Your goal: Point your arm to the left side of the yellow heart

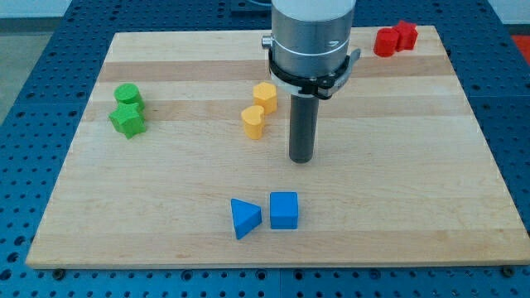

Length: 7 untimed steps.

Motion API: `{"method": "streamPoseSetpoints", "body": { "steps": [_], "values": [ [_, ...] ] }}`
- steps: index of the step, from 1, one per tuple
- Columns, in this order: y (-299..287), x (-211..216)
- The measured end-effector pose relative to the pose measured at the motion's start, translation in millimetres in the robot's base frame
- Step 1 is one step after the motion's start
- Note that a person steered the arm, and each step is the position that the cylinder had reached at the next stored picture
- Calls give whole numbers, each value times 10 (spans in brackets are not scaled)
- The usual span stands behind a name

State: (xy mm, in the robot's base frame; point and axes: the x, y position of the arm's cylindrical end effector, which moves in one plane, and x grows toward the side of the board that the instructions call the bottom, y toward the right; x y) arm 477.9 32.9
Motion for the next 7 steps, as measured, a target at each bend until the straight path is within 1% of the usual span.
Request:
{"method": "streamPoseSetpoints", "body": {
  "steps": [1,3,4,5,7],
  "values": [
    [-57,-2],
    [-583,-144],
    [-959,-132],
    [-1172,-211],
    [-1221,-478]
  ]
}}
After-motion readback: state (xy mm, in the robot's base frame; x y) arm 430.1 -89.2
